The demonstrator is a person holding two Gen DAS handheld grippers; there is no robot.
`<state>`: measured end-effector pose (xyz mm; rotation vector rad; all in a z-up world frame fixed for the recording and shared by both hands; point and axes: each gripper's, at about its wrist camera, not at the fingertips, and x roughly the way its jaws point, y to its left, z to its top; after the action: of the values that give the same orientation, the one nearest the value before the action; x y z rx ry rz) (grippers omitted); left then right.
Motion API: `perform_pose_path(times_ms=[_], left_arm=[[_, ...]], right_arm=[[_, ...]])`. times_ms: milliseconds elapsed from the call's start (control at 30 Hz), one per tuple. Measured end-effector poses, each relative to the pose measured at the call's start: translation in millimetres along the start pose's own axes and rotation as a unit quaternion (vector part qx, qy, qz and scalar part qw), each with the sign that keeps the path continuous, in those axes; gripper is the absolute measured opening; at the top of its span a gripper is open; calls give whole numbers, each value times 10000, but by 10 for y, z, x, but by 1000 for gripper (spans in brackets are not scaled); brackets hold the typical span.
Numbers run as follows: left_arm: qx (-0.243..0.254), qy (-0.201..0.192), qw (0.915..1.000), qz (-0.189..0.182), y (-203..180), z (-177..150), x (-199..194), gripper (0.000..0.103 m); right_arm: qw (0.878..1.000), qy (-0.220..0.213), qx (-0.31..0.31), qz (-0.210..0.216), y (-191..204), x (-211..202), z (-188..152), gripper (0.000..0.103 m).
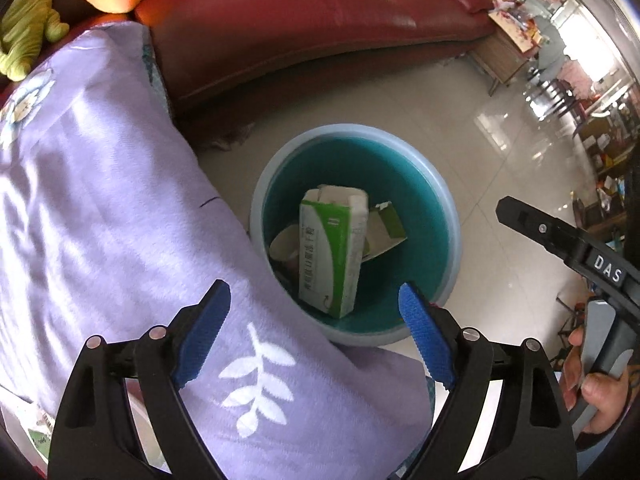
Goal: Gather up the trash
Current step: 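Carry both boxes over the bucket and open both tools to drop them, then move both tools back over the remaining trash on the table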
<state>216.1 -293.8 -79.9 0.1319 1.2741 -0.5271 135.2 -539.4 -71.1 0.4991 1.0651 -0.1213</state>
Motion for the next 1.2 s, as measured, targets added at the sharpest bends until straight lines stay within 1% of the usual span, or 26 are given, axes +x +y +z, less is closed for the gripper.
perform_pose_path(times_ms=[133, 367, 700, 900, 1067, 1200], left_arm=[[-71, -101, 9999, -56, 32, -107, -167, 88], [-236, -314, 9992, -24, 253, -367, -501, 90], [-465, -735, 9962, 49, 732, -910, -1120, 90], [-665, -996, 9927, 136, 1089, -1256, -1462, 90], [-1025, -1143, 9880, 176, 1531, -1567, -1678, 90], [-1387, -1204, 9827, 250, 1908, -1848, -1829, 90]], right_arm=[[10000, -4, -94, 18, 113, -75, -37, 74], [9994, 61, -314, 93, 458, -225, -170, 77], [9963, 100, -831, 209, 1165, -452, -530, 77], [9916, 210, -1251, 261, 1650, -536, -793, 77], [9848, 394, -1669, 258, 2110, -530, -985, 77], [9779, 507, -2009, 292, 2478, -513, -1150, 77]])
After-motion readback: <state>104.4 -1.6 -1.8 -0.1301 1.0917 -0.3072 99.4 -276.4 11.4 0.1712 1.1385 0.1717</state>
